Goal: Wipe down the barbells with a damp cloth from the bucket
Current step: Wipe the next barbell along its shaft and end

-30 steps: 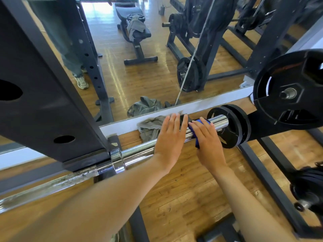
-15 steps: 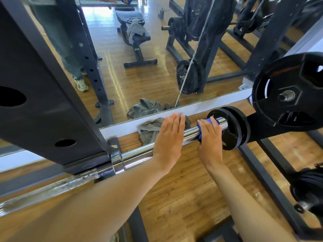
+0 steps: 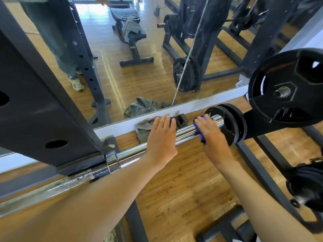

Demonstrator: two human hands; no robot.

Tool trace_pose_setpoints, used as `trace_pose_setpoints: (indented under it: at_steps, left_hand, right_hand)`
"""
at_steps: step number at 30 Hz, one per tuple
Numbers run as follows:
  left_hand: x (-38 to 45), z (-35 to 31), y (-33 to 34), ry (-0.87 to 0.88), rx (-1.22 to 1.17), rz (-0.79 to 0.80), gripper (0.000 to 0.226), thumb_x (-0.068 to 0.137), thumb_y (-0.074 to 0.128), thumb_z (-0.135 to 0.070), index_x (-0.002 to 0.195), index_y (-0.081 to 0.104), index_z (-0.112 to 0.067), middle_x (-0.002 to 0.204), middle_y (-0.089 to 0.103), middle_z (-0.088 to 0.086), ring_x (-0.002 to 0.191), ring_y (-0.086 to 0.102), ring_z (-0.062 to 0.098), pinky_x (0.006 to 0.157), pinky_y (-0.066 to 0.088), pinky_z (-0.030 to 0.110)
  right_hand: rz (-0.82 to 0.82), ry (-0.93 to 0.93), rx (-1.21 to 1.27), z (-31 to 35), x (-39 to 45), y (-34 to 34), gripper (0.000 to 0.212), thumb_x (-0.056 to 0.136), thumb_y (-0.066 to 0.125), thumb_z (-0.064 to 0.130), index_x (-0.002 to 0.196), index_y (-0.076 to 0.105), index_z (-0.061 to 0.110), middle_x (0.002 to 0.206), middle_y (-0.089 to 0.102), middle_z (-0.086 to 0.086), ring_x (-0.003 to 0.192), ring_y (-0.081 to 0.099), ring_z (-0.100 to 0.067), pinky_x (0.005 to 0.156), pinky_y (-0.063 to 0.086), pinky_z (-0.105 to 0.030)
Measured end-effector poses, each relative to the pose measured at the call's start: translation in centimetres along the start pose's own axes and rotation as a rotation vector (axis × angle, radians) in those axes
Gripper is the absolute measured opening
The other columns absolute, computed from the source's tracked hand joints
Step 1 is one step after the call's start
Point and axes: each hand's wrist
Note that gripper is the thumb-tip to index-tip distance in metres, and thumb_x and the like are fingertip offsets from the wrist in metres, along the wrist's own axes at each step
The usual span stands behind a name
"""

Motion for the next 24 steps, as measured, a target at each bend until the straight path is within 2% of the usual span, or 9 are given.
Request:
trace_pose_setpoints:
  at_steps: [2, 6, 8, 11, 14, 16, 17, 21, 24]
  left_hand:
    - [-1.0, -0.8, 0.9, 0.06, 0.113, -0.109, 0.092, 0.093, 0.068, -0.021, 0.161, 0.009, -0.003, 0.168, 0.013, 0.02, 0.157, 0.008, 0.035, 0.128, 0.004, 0.049]
    - [-2.1, -1.3, 2.0, 0.122, 0.191, -0.173, 0.093, 0.094, 0.064, -0.016, 0.161, 0.001, -0.002, 0.169, 0.003, 0.021, 0.157, 0.004, 0.036, 0.126, -0.001, 0.05]
    - [-2.2, -1.3, 1.6, 0.113, 0.052, -0.17, 0.099, 0.092, 0.067, -0.017, 0.162, -0.001, -0.007, 0.17, -0.001, 0.016, 0.158, 0.0, 0.031, 0.127, -0.002, 0.047]
    - [-0.9, -0.1, -0.1, 0.043, -0.073, -0.139, 0.114, 0.081, 0.081, -0.033, 0.164, 0.003, -0.017, 0.171, 0.004, 0.012, 0.158, 0.0, 0.029, 0.128, 0.004, 0.047]
    - [0.4, 0.8, -0.6, 0.019, -0.066, -0.013, 0.119, 0.078, 0.081, -0.05, 0.163, 0.004, -0.019, 0.171, 0.005, 0.011, 0.158, 0.002, 0.028, 0.128, 0.003, 0.045]
    - [-0.1, 0.4, 0.1, 0.027, -0.02, -0.044, 0.109, 0.085, 0.078, -0.039, 0.163, 0.006, -0.012, 0.17, 0.009, 0.013, 0.158, 0.005, 0.029, 0.129, 0.007, 0.046]
    - [-0.5, 0.0, 0.4, 0.055, 0.015, -0.072, 0.103, 0.089, 0.075, -0.029, 0.163, 0.006, -0.009, 0.17, 0.01, 0.016, 0.157, 0.007, 0.03, 0.128, 0.011, 0.047]
    - [-1.6, -0.6, 1.8, 0.159, 0.21, -0.169, 0.099, 0.092, 0.07, -0.01, 0.161, 0.0, -0.001, 0.168, 0.003, 0.024, 0.157, 0.005, 0.037, 0.127, 0.011, 0.051]
    - [-2.1, -0.8, 2.0, 0.165, 0.129, -0.175, 0.107, 0.09, 0.073, -0.014, 0.161, -0.006, -0.003, 0.169, -0.009, 0.021, 0.157, -0.004, 0.035, 0.128, 0.007, 0.048]
  right_hand:
    - [-0.044, 0.153, 0.003, -0.2, 0.5, -0.3, 0.072, 0.085, 0.065, -0.015, 0.15, 0.043, 0.006, 0.159, 0.039, -0.011, 0.155, 0.015, -0.023, 0.124, 0.023, -0.047]
    - [0.069, -0.106, -0.026, 2.2, -0.5, 0.7, 0.079, 0.081, 0.069, -0.015, 0.152, 0.041, 0.006, 0.158, 0.04, -0.009, 0.154, 0.019, -0.024, 0.123, 0.011, -0.037]
    - [0.04, -0.09, -0.039, 1.1, -0.3, 0.2, 0.077, 0.082, 0.069, -0.013, 0.152, 0.043, 0.008, 0.158, 0.041, -0.008, 0.154, 0.021, -0.023, 0.123, 0.013, -0.036]
    - [-0.059, 0.167, -0.025, -0.3, 0.8, -0.4, 0.069, 0.085, 0.067, -0.012, 0.148, 0.045, 0.005, 0.156, 0.043, -0.013, 0.153, 0.022, -0.025, 0.124, 0.023, -0.044]
    - [0.006, 0.036, -0.017, 1.7, 0.3, 0.5, 0.069, 0.082, 0.07, -0.011, 0.146, 0.048, 0.003, 0.151, 0.048, -0.013, 0.151, 0.029, -0.029, 0.123, 0.018, -0.039]
    - [0.051, -0.111, -0.044, 2.0, -0.4, 0.7, 0.075, 0.08, 0.072, -0.01, 0.148, 0.047, 0.005, 0.153, 0.047, -0.011, 0.15, 0.03, -0.027, 0.123, 0.016, -0.038]
    - [0.032, -0.095, -0.049, 1.2, -0.3, 0.4, 0.075, 0.08, 0.072, -0.01, 0.149, 0.047, 0.006, 0.153, 0.047, -0.01, 0.151, 0.03, -0.025, 0.123, 0.018, -0.038]
    - [-0.099, 0.277, -0.028, 0.1, 1.4, 0.3, 0.069, 0.082, 0.073, -0.01, 0.145, 0.048, 0.003, 0.152, 0.047, -0.013, 0.152, 0.025, -0.029, 0.123, 0.026, -0.046]
    - [-0.056, 0.139, -0.025, 2.6, 1.2, 1.6, 0.065, 0.082, 0.073, -0.01, 0.142, 0.053, 0.002, 0.147, 0.052, -0.012, 0.15, 0.03, -0.03, 0.124, 0.02, -0.041]
Point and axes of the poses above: each hand's wrist, its own x-axis towards the middle knuckle, its own y-axis out of the palm, z = x × y
